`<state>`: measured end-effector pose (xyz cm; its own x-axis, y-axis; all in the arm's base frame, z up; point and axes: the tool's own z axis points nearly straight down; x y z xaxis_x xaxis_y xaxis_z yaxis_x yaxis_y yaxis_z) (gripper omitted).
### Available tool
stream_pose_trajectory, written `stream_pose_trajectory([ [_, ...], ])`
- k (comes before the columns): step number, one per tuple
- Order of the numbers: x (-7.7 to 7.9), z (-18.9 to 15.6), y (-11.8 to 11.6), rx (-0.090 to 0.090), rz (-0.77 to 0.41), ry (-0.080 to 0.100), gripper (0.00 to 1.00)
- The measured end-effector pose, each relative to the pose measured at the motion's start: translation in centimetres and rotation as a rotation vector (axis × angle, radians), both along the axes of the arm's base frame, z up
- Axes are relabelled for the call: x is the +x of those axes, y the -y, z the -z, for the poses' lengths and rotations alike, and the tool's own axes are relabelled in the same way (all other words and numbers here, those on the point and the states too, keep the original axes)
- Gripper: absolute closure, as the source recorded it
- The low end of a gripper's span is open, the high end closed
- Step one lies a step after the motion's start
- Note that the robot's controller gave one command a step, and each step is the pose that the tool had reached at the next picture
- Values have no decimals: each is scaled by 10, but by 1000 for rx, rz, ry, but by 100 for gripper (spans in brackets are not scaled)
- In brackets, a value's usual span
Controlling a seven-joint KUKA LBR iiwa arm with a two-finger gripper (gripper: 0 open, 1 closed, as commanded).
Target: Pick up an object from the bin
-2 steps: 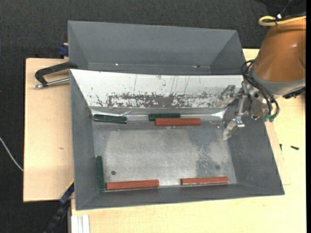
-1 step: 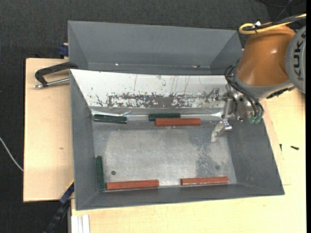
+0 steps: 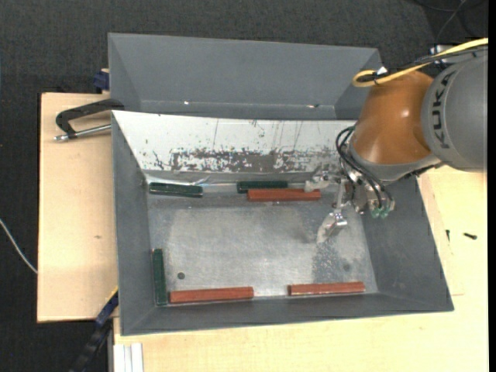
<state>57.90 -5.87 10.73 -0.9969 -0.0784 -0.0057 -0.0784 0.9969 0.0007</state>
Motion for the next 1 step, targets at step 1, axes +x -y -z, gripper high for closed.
stream_pose_trajectory([
  [1, 9, 25, 1, 1, -40, 3, 0],
])
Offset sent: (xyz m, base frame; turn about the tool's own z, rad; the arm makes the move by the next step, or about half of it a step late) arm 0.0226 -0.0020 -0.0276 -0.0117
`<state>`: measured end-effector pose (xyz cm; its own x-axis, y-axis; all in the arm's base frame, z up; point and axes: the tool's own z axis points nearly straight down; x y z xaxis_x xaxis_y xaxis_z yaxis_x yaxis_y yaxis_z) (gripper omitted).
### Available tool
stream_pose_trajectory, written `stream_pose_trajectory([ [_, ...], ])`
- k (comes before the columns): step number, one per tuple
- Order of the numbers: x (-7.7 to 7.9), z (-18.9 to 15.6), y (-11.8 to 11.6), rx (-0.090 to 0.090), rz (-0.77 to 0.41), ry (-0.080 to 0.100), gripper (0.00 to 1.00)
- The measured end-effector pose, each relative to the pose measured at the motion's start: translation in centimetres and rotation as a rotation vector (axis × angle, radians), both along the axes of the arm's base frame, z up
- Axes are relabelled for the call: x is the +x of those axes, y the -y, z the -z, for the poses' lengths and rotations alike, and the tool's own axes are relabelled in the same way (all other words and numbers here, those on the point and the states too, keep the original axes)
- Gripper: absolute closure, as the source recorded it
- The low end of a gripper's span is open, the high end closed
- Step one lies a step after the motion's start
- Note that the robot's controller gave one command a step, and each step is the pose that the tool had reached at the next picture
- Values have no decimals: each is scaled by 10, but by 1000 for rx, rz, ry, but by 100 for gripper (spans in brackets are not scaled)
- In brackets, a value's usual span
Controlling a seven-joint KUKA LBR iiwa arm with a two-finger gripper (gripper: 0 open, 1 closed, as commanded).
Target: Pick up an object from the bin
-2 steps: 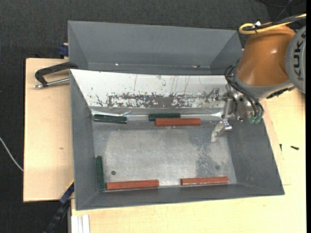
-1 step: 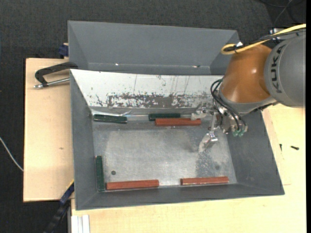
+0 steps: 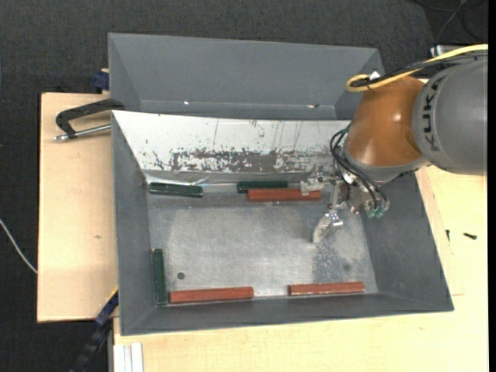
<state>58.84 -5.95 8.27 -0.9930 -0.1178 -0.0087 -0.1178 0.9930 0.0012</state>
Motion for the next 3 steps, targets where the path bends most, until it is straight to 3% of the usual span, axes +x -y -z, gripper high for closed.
stream_pose_trajectory([
  [1, 11, -1, 1, -1, -6, 1, 0],
  [2, 12, 5, -12, -3, 13, -9, 100],
  [3, 12, 5, -12, -3, 13, -8, 100],
])
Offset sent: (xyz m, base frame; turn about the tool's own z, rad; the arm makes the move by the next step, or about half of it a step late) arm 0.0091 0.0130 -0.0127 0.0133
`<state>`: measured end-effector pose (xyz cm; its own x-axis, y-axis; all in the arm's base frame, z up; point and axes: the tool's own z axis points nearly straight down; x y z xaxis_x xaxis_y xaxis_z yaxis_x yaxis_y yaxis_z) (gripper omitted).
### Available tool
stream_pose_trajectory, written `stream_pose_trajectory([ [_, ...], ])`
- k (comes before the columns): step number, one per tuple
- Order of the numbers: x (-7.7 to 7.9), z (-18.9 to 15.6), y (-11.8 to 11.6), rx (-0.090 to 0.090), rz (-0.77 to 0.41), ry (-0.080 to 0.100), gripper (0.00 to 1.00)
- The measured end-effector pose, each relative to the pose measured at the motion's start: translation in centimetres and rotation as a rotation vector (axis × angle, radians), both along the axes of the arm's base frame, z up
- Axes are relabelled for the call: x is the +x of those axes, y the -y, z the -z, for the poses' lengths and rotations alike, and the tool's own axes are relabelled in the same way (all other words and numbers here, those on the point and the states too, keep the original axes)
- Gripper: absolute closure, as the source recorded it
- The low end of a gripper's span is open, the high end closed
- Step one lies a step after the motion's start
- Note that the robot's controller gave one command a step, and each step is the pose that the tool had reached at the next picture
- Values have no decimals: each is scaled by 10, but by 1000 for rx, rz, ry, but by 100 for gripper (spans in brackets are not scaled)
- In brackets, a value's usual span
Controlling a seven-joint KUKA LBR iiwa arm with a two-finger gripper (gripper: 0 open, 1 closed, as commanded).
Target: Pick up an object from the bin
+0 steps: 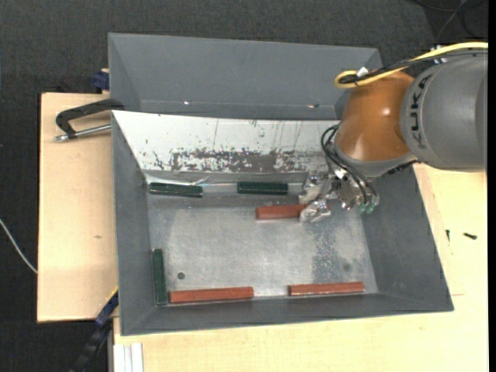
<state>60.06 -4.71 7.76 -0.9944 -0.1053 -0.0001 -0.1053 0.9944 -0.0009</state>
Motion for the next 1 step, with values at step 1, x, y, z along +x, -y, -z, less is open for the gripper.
stream_pose_trajectory([
  [1, -9, -164, -4, 1, -18, 10, 100],
])
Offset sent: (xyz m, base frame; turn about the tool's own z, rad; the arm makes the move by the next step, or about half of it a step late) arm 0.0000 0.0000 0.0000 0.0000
